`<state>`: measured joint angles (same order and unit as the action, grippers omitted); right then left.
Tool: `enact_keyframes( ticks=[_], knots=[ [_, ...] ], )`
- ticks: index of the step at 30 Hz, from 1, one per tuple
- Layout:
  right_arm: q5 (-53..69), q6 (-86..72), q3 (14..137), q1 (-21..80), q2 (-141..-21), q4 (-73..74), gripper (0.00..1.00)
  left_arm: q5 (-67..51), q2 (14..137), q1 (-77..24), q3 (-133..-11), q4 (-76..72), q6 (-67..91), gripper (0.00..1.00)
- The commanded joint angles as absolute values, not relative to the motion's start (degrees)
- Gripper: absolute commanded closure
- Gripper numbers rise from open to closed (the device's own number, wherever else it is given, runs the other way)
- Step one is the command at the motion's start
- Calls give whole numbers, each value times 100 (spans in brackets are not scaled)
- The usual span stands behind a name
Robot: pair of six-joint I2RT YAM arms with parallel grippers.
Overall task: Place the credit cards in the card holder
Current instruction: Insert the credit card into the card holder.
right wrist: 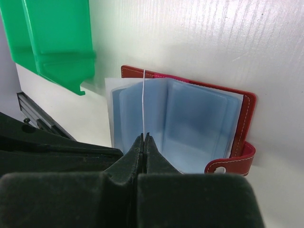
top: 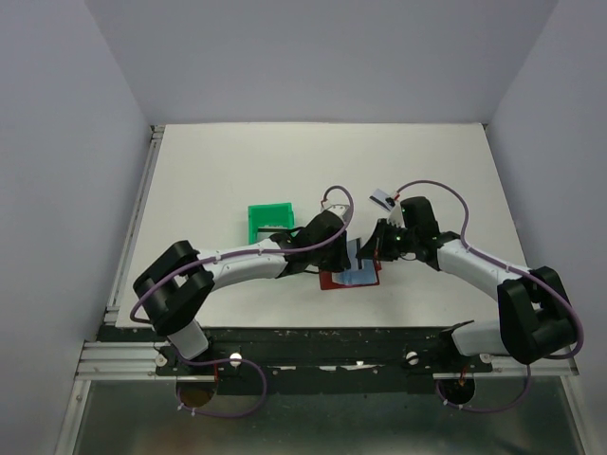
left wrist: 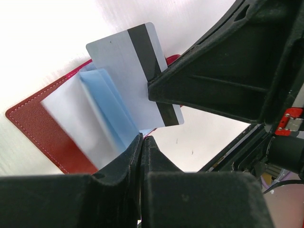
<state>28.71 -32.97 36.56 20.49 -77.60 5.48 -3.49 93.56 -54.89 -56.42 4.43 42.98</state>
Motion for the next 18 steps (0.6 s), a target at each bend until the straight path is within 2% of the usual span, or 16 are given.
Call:
enact_keyframes(
  ticks=[1, 13, 18],
  knots=[
    [2707, -3252, 3595, 2013, -7699, 668, 100, -396, 9466, -5537, -5590, 378, 4359, 89],
    [1732, -3129, 3744, 2013, -6971, 1397, 100, -387, 9519, -5537, -5528, 325, 4377, 89],
    [1836, -3059, 3867, 2013, -6680, 1678, 100, -396, 9580, -5537, -5528, 308, 4377, 89]
  ],
)
